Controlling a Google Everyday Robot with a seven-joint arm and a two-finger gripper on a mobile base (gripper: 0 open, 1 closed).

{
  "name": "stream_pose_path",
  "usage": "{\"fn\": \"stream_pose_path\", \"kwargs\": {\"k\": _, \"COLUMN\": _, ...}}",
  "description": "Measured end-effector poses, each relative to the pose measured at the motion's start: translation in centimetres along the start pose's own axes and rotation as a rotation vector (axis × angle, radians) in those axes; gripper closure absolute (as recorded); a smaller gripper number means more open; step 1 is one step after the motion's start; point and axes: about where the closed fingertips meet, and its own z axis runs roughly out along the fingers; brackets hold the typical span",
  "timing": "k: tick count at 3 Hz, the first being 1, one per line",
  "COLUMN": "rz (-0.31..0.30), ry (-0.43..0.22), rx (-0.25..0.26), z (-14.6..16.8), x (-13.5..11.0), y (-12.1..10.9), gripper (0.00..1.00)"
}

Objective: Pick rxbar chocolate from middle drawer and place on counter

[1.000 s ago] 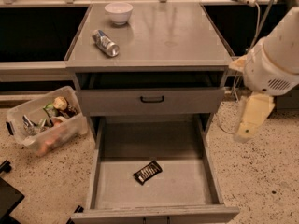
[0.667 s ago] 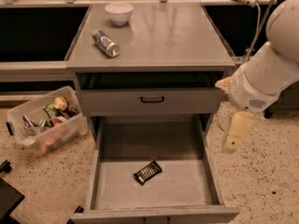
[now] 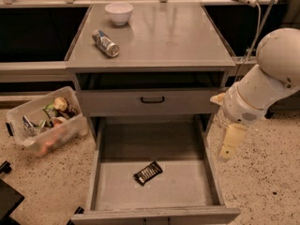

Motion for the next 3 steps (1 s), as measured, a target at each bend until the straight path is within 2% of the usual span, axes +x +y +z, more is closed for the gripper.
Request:
{"fn": "stream_pose_path", "kwargs": {"k": 1, "rz": -0.001, "ry": -0.018, "rx": 0.018, "z": 1.7, "x": 0.5, "y": 0.1, "gripper": 0.00}}
{"fn": "stream_pose_path", "kwargs": {"k": 2, "rz": -0.003, "ry": -0.092, "rx": 0.013, "z": 7.4, "x": 0.8, "y": 1.1, "gripper": 0.00}}
{"fn": "stream_pose_path", "kwargs": {"k": 3, "rz": 0.007, "ry": -0.133, "rx": 0.025, "z": 13.9, "x": 0.3, "y": 1.7, "gripper": 0.00}}
